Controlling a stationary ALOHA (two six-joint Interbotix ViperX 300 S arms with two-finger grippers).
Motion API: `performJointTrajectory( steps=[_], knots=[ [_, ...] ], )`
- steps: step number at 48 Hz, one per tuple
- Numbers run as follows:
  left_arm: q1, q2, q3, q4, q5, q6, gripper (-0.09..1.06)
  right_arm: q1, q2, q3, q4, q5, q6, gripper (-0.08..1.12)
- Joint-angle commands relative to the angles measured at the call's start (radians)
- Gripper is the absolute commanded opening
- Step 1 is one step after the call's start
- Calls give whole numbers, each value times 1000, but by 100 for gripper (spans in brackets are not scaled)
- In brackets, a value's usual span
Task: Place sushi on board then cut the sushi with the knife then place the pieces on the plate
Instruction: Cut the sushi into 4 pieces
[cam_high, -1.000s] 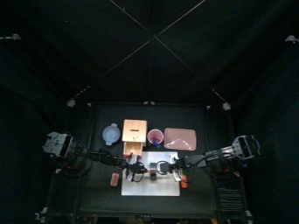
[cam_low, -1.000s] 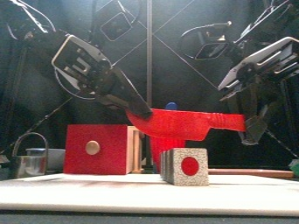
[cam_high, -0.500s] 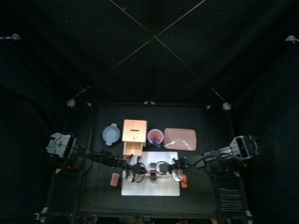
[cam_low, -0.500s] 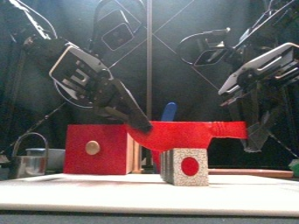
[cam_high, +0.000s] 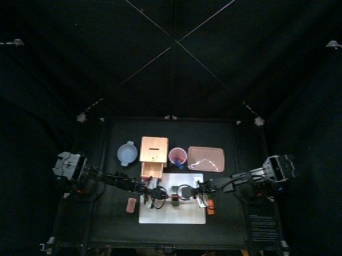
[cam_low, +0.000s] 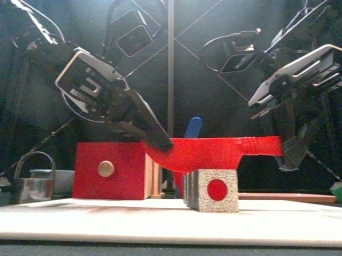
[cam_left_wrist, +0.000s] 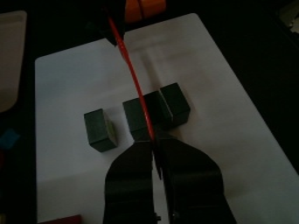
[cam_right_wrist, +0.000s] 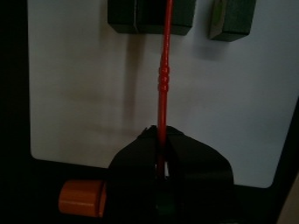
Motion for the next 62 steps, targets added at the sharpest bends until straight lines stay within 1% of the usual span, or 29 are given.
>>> performJointTrajectory(
  steps=[1,14,18,25,29,35,44,45,51,53,55,58,62],
  knots=[
    [-3,-2,-26,3,-8,12,30,-2,-9,-32,0,-11,-6,34],
    [-3,67,-32,2,-6,9,30,-3,60,-20,3,-48,-6,34],
    [-3,74,-32,-17,-8,9,30,-3,91,-21,3,-55,-8,34],
    [5,77,-31,-18,-8,14,30,-9,92,-21,-3,-55,-6,34],
    [6,67,-32,-18,-8,15,30,-8,84,-26,-3,-52,-6,34],
    [6,25,-31,-15,-8,15,30,-9,48,-38,-14,-29,-8,34],
    [-8,-34,-29,-14,-8,15,30,0,9,-67,-15,26,-6,34],
    [-8,-40,-31,-12,-8,17,30,0,6,-72,-14,32,-6,34],
    [-8,-67,-34,21,-14,15,30,3,2,-117,-14,75,-6,34],
    [-9,-77,-32,25,-14,15,30,11,2,-127,-11,91,-6,34],
    [-20,-86,-32,25,-14,15,30,25,2,-130,-5,103,-5,34],
    [-32,-86,-31,23,-14,14,30,41,2,-130,8,107,-3,34],
    [-40,-71,-29,21,-14,12,30,49,2,-121,35,103,2,34]
  ],
)
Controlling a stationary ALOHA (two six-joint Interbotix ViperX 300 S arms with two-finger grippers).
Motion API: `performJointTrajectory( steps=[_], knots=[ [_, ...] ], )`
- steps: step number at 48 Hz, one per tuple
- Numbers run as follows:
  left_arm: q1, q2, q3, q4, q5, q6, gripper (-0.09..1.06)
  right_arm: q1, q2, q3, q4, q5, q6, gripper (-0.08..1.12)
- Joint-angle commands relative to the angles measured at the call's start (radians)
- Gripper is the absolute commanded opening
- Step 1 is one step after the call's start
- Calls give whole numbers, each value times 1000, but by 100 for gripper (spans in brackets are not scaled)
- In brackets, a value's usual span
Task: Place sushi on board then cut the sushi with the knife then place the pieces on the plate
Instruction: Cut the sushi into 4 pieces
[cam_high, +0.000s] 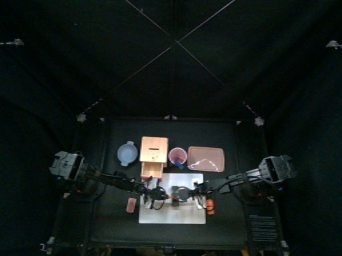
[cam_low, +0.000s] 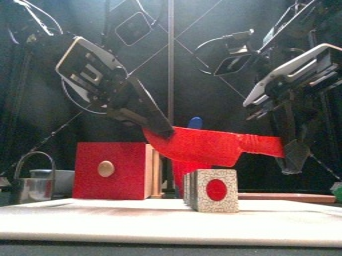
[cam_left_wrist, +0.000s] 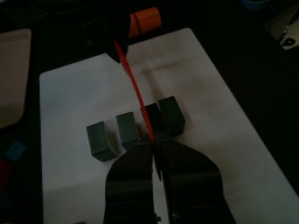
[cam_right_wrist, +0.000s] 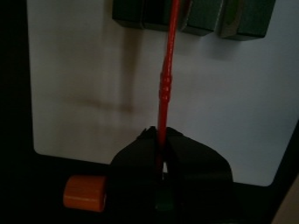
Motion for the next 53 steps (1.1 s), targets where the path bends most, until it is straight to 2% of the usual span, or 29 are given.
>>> performJointTrajectory(
  steps=[1,8,26,44,53],
  knots=[
    [-9,-3,-21,3,-14,5,30,3,-40,-32,32,-17,-5,34],
    [-12,32,-28,-8,-14,5,30,3,-44,-8,64,-26,-6,34],
    [-5,74,-32,-8,-8,6,30,-3,-67,28,69,-29,-6,34],
    [-14,61,-43,-8,-8,5,30,2,-66,38,112,-38,-6,33],
    [-14,77,-44,-9,-8,3,30,-2,-66,51,110,-63,-9,33]
  ],
)
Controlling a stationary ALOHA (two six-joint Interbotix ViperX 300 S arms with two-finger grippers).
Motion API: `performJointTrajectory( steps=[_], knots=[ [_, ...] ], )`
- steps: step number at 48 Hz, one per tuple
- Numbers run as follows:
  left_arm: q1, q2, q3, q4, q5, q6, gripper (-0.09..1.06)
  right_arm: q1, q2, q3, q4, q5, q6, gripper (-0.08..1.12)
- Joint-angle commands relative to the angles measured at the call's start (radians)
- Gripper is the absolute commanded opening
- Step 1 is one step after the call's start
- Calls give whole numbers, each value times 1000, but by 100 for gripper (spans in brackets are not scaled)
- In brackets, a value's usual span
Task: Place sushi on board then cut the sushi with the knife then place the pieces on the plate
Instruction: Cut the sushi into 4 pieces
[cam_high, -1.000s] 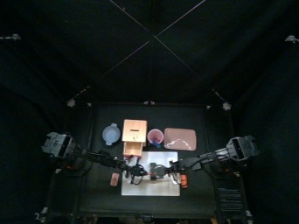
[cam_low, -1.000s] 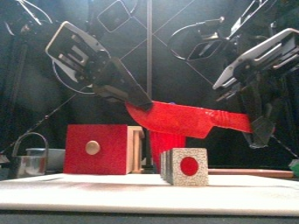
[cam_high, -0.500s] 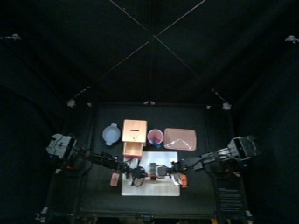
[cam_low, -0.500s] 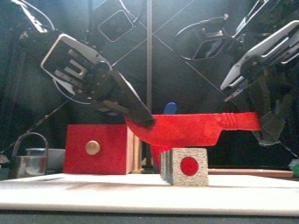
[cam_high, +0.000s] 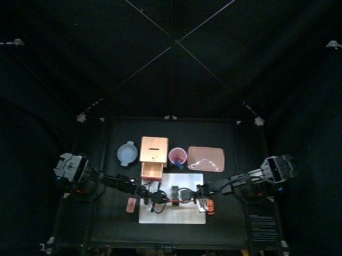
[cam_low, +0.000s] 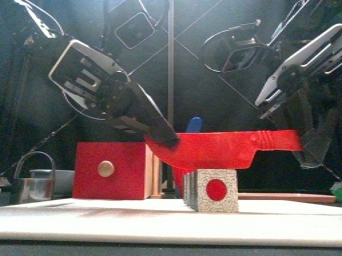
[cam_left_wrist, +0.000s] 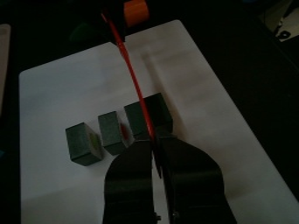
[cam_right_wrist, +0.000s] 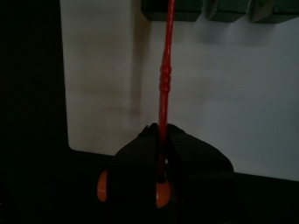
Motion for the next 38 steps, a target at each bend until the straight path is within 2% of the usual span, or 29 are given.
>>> performJointTrajectory(
  steps=[1,6,25,33,38],
  knots=[
    [-6,-5,-28,-2,-5,5,30,-2,-38,-8,2,-20,-9,34],
    [-12,-9,-28,-20,-5,6,30,0,-38,-11,2,-21,-6,34],
    [-23,29,-31,-34,-5,8,30,0,-14,-5,-8,-46,-11,33],
    [-17,-28,-26,-31,-5,9,30,-14,-57,-35,-72,8,-11,34],
    [-15,-40,-20,-31,-5,9,30,-21,-64,-35,-95,21,-11,34]
  ],
)
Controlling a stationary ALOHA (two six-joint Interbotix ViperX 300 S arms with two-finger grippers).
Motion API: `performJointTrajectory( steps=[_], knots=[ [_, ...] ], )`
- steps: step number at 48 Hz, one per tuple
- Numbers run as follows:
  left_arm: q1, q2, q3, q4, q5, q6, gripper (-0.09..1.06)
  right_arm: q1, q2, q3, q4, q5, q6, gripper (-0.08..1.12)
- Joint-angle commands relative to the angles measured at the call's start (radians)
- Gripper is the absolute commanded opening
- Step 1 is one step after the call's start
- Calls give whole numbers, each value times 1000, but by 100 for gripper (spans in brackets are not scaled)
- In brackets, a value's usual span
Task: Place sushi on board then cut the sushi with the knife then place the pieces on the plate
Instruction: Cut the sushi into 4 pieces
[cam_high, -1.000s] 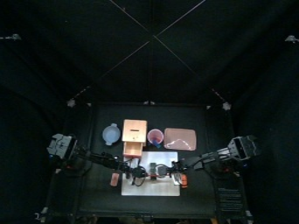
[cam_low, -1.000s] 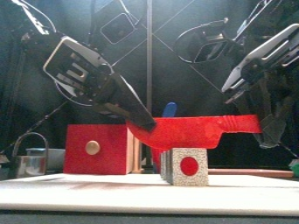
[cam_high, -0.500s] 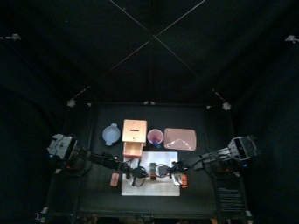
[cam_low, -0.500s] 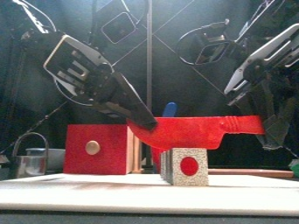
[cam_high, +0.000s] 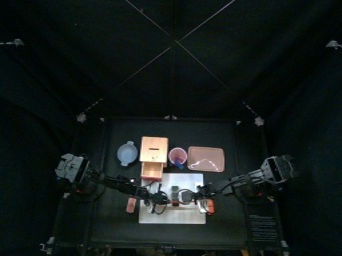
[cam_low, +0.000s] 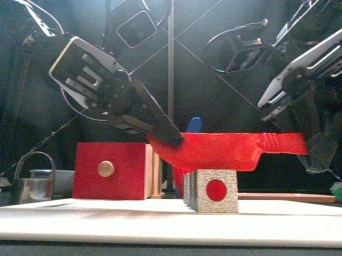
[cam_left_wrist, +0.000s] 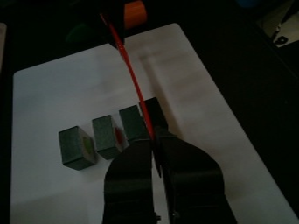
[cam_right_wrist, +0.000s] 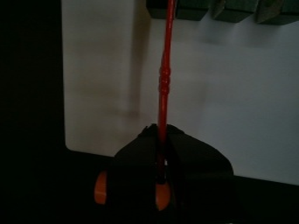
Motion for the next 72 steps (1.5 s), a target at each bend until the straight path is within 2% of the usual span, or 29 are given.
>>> performJointTrajectory(
  steps=[1,17,49,66,72],
  knots=[
    [-3,-29,-11,6,-6,9,30,-14,-38,-31,-17,0,-11,33],
    [-8,17,-18,5,-6,8,30,-8,-3,-17,2,-40,-11,34],
    [-14,-12,-25,5,-6,8,30,-6,-2,-6,21,-58,-9,34],
    [-18,29,-26,3,-6,6,30,-6,26,3,26,-86,-9,34],
    [-29,64,-43,-8,-6,6,30,-5,51,8,41,-109,-9,33]
  ],
)
